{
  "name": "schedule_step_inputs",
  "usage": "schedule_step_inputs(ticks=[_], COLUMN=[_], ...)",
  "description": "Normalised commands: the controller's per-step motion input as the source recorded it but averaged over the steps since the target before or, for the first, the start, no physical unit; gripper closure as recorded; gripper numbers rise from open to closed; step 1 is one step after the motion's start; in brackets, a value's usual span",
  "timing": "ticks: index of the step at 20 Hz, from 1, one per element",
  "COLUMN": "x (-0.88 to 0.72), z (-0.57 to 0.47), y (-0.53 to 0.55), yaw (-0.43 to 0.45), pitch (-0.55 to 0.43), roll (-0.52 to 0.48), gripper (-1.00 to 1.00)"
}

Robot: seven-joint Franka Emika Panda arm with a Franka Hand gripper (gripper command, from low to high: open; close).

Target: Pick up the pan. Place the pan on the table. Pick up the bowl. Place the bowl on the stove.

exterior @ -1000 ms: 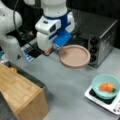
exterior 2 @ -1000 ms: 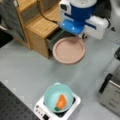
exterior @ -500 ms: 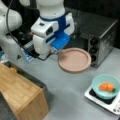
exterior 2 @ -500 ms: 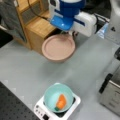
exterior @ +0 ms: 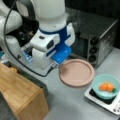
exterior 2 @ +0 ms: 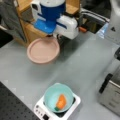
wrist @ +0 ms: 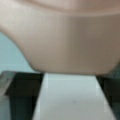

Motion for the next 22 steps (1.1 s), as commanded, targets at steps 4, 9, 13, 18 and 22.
schedule_step_inputs(ticks=[4, 9, 13, 18, 22], x=[0.34, 0.35, 0.43, 0.43, 0.42], z=[0.08, 0.05, -0.05, -0.07, -0.03], y=[-0.19, -0.22, -0.27, -0.3, -0.3], yaw=[0.165, 0.159, 0.115, 0.074, 0.04], pitch=[0.122, 0.141, 0.108, 0.109, 0.127], roll=[-0.116, -0.131, -0.085, -0.019, 0.037], gripper=[1.0, 1.0, 1.0, 1.0, 1.0])
